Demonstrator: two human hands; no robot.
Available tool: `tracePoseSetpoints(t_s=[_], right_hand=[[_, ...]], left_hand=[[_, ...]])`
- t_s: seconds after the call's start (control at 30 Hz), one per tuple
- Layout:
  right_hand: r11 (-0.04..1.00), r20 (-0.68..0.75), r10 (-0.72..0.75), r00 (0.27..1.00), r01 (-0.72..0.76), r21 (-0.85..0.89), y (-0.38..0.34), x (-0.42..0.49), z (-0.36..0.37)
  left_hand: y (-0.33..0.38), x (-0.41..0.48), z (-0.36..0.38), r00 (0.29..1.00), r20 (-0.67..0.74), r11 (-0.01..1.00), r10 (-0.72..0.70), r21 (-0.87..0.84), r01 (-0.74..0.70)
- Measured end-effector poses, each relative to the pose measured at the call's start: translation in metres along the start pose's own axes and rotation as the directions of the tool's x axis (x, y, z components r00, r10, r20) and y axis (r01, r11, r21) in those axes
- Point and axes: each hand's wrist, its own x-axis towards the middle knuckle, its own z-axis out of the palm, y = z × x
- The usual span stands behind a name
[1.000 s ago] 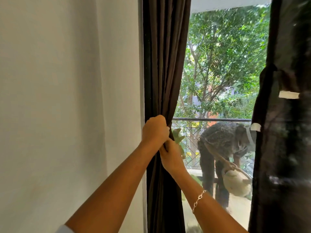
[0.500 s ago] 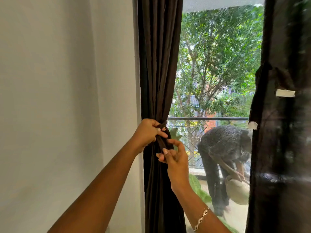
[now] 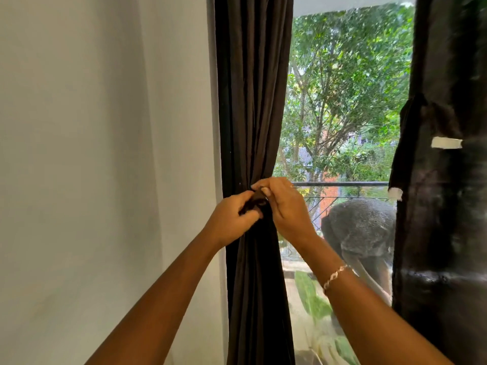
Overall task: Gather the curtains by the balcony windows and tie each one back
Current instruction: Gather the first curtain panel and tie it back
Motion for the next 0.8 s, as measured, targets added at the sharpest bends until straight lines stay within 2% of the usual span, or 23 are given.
tracePoseSetpoints(t_s=[0.07, 0.13, 0.23, 0.33, 0.43, 0.53, 0.6, 0.67, 0.8], right_hand=[[0.999, 0.053, -0.017, 0.998, 0.019, -0.047, 0.005, 0.012, 0.002], [0.995, 0.047, -0.057, 0.997, 0.061, -0.084, 0.006, 0.021, 0.006], [0.994, 0.053, -0.044, 0.998, 0.050, -0.102, 0.004, 0.031, 0.013], [0.994, 0.063, -0.002, 0.998, 0.009, -0.113, 0.005, 0.039, 0.019], [0.988, 0.090, 0.020, 0.996, -0.006, -0.157, 0.004, 0.047, 0.023], [0.993, 0.114, 0.042, 0.993, -0.028, -0.117, 0.005, 0.054, 0.023], [0.996, 0.136, 0.058, 0.989, -0.047, -0.080, 0.005, 0.057, 0.021], [0.995, 0.146, 0.074, 0.986, -0.063, -0.075, 0.003, 0.059, 0.020], [0.993, 0.165, 0.076, 0.983, -0.060, -0.102, 0.002, 0.057, 0.020]], left_hand=[[-0.007, -0.004, 0.003, 0.994, -0.099, 0.996, 0.051, 0.081, -0.043], [-0.010, -0.007, 0.007, 0.971, -0.209, 0.979, 0.116, 0.189, -0.076], [-0.011, -0.007, 0.015, 0.932, -0.330, 0.943, 0.149, 0.330, -0.034], [-0.007, -0.009, 0.018, 0.894, -0.418, 0.929, 0.160, 0.369, 0.007], [-0.007, -0.013, 0.017, 0.879, -0.397, 0.894, 0.266, 0.442, -0.071], [-0.014, -0.012, 0.014, 0.816, -0.330, 0.727, 0.475, 0.670, -0.152], [-0.018, -0.011, 0.013, 0.791, -0.273, 0.625, 0.547, 0.762, -0.169], [-0.017, -0.009, 0.013, 0.802, -0.245, 0.598, 0.545, 0.784, -0.167], [-0.012, -0.009, 0.012, 0.864, -0.227, 0.665, 0.449, 0.731, -0.154]])
